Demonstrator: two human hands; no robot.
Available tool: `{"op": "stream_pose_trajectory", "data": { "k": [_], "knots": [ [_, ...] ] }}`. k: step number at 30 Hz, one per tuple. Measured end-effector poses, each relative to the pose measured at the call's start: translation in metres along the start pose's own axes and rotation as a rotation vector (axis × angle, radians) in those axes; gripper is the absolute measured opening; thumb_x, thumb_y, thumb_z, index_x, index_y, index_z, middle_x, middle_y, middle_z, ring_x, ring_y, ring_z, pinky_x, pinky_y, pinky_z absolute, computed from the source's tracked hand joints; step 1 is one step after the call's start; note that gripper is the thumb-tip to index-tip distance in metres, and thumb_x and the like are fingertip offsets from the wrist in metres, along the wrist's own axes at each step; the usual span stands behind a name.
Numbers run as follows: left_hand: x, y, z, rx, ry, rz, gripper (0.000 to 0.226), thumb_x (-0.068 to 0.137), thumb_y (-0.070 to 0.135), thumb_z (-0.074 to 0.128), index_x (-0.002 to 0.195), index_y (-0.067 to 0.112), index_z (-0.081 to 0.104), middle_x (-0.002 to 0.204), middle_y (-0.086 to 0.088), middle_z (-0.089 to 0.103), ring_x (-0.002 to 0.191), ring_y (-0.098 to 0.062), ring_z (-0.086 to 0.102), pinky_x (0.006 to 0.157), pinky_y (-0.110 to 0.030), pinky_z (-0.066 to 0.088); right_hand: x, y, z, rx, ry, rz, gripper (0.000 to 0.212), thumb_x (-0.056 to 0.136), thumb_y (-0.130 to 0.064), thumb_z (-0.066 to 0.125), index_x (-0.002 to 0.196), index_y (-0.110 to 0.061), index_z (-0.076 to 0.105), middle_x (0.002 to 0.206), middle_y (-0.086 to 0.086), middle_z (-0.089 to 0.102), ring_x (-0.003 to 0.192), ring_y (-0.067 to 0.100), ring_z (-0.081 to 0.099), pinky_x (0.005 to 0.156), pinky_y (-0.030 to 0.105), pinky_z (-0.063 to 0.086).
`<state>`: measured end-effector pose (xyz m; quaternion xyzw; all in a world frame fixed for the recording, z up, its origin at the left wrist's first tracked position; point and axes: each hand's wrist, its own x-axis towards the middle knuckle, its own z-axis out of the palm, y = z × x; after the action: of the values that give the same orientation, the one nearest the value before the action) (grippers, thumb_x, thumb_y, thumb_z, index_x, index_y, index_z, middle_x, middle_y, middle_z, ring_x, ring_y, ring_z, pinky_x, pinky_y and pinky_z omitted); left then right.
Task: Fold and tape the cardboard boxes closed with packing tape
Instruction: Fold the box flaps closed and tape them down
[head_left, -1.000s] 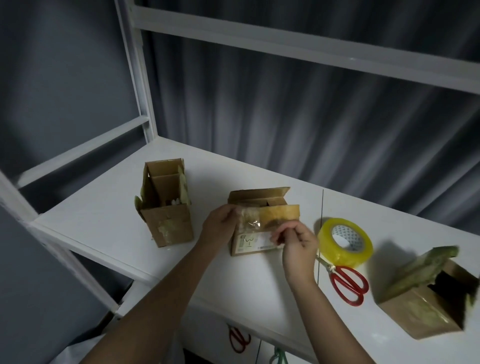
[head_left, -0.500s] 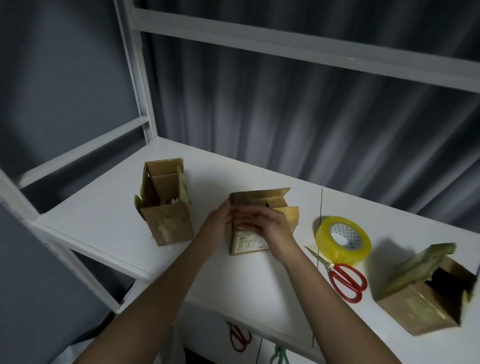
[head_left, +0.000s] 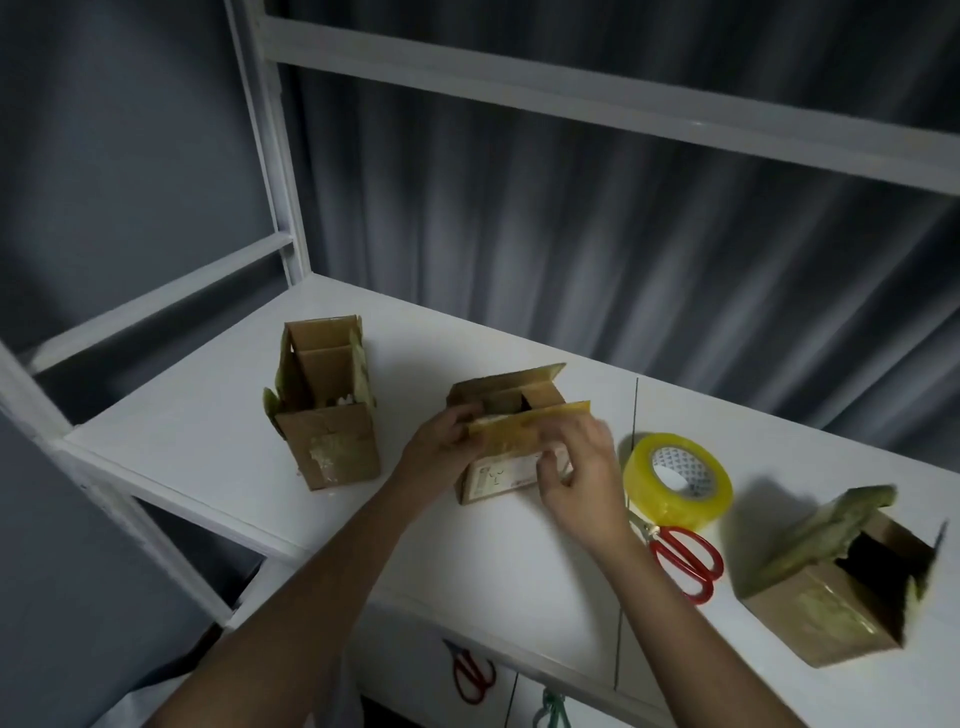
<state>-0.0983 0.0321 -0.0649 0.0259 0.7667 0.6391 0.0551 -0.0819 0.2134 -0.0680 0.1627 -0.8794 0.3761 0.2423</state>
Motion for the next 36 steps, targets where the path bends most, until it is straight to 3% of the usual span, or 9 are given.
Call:
{"op": "stream_pose_trajectory", "data": {
  "k": [2,5,8,11,16,24,29,33,36],
  "knots": [
    [0.0,0.002,-0.001,0.031,-0.001,0.005,0.059,0.063,0.053,0.061,0.117,0.031,0.056,0.112,0.004,0.066,0.103,-0.015,0.063,0.095,-0.046,0.049,0.026,-0.003,-0.008,-0.239,-0.142,-0.097,0.047,0.077,-0.019,0.053,0.124,-0.019,0.057,0.124,-0.007,0.053,0.12,0.015,0.038,0.104,0.026,0.021],
    [-0.004,0.002,0.0,0.098,0.017,0.051,0.063,0.063,0.06,0.057,0.118,0.032,0.05,0.113,0.005,0.065,0.104,-0.019,0.063,0.094,-0.048,0.048,0.041,0.001,-0.008,-0.366,-0.352,0.011,0.026,0.087,-0.02,0.057,0.112,-0.025,0.063,0.117,-0.007,0.061,0.118,0.016,0.046,0.105,0.033,0.012],
    [-0.011,-0.007,0.003,0.283,0.274,0.207,0.054,0.08,0.046,0.063,0.124,0.021,0.043,0.106,0.009,0.059,0.1,-0.021,0.062,0.092,-0.049,0.048,0.036,0.004,-0.005,-0.243,-0.309,0.066,0.013,0.089,-0.021,0.061,0.1,-0.026,0.067,0.105,-0.011,0.065,0.109,0.013,0.053,0.099,0.031,0.016],
    [-0.016,-0.015,0.006,0.821,0.572,0.623,0.033,0.086,0.03,0.064,0.113,0.017,0.05,0.106,-0.006,0.06,0.096,-0.026,0.057,0.084,-0.043,0.05,0.03,0.006,-0.001,-0.238,-0.242,0.027,0.012,0.088,-0.02,0.062,0.096,-0.026,0.068,0.099,-0.011,0.066,0.103,0.013,0.056,0.094,0.03,0.02],
    [-0.011,-0.013,0.007,1.196,0.539,0.964,0.031,0.079,0.026,0.063,0.106,0.012,0.068,0.103,-0.007,0.068,0.092,-0.024,0.059,0.081,-0.038,0.048,0.015,-0.002,0.003,-0.187,-0.141,0.013,0.018,0.082,-0.016,0.058,0.092,-0.02,0.072,0.092,-0.007,0.069,0.092,0.016,0.06,0.082,0.02,0.018],
    [-0.009,-0.005,0.003,1.239,0.363,0.839,0.034,0.05,0.028,0.09,0.076,0.015,0.072,0.074,-0.001,0.07,0.068,-0.02,0.065,0.067,-0.028,0.051,-0.003,-0.002,0.011,-0.187,0.064,-0.096,0.017,0.084,-0.025,0.06,0.083,-0.02,0.076,0.079,-0.007,0.07,0.08,0.009,0.054,0.077,0.02,0.032],
    [-0.011,0.005,0.001,1.131,0.255,0.778,0.031,0.051,0.014,0.089,0.066,0.011,0.062,0.053,-0.001,0.058,0.041,-0.016,0.054,0.044,-0.019,0.042,0.011,-0.016,0.002,-0.491,-0.16,-0.185,0.008,0.072,-0.021,0.067,0.08,-0.021,0.07,0.079,-0.006,0.068,0.074,0.018,0.064,0.068,0.028,0.043],
    [-0.01,0.006,0.001,0.981,0.163,0.696,0.014,0.07,0.011,0.08,0.071,0.011,0.065,0.063,-0.002,0.064,0.053,-0.017,0.06,0.052,-0.02,0.045,0.022,-0.026,0.006,-0.463,-0.405,-0.154,0.025,0.091,-0.017,0.05,0.107,-0.017,0.069,0.103,0.003,0.07,0.094,0.022,0.062,0.073,0.03,0.041],
    [-0.012,0.006,-0.004,0.759,0.135,0.502,0.014,0.084,0.02,0.069,0.096,0.012,0.069,0.089,0.0,0.069,0.078,-0.014,0.062,0.071,-0.017,0.042,0.02,-0.025,0.005,-0.441,-0.415,-0.08,0.027,0.091,-0.014,0.049,0.108,-0.019,0.069,0.101,0.004,0.07,0.093,0.024,0.061,0.064,0.028,0.031]
  ]
}}
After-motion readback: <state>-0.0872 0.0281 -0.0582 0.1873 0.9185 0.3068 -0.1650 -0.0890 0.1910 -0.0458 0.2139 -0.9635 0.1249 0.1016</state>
